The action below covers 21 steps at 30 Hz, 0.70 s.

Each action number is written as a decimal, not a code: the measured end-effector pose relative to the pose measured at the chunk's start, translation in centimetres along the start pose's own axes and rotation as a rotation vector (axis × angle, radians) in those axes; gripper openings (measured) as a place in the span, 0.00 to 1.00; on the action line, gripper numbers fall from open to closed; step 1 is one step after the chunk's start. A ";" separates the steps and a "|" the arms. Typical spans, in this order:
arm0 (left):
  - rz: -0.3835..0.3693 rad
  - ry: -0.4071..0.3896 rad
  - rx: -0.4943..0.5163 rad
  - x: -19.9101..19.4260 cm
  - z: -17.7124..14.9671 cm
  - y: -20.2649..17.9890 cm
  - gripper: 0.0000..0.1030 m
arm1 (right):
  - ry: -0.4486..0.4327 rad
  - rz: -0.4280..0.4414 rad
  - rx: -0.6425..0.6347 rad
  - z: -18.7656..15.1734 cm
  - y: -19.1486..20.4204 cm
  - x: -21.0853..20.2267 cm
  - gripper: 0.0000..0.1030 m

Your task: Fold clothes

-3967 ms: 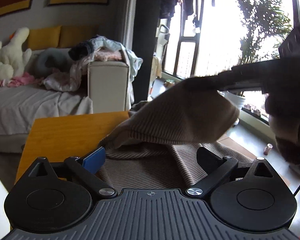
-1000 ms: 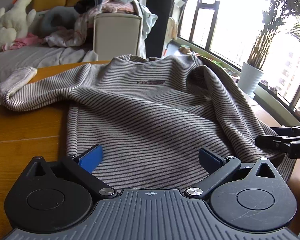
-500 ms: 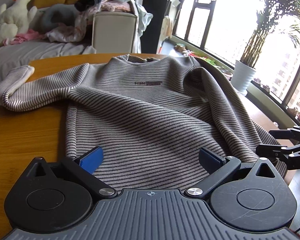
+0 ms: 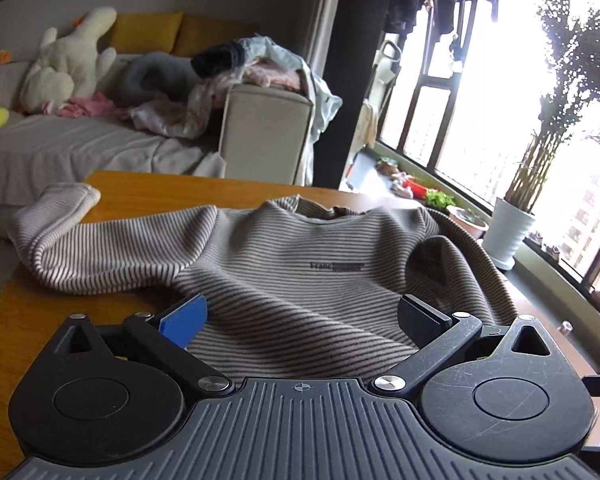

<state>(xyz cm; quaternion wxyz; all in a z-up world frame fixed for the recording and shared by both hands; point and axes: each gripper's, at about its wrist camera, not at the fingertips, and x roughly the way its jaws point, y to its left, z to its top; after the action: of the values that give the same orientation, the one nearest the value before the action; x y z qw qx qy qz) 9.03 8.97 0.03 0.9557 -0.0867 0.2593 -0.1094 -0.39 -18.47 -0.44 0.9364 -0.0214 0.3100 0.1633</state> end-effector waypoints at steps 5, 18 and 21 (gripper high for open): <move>0.003 0.003 -0.035 -0.2 -0.8 0.9 1.00 | 0.015 -0.010 0.277 -0.4 -3.5 -0.4 0.75; 0.005 0.006 -0.025 0.0 -1.2 0.5 1.00 | 0.057 0.369 1.033 -3.6 -7.3 2.3 0.56; 0.014 -0.004 -0.027 -0.2 -1.2 0.5 1.00 | 0.020 0.314 1.065 -3.3 -7.7 4.4 0.40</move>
<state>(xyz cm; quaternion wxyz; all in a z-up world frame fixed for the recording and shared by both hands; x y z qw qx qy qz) 8.33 9.38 -1.00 0.9556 -0.0979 0.2595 -0.0993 3.50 -24.94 -6.19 0.7791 0.5000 0.3581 0.1212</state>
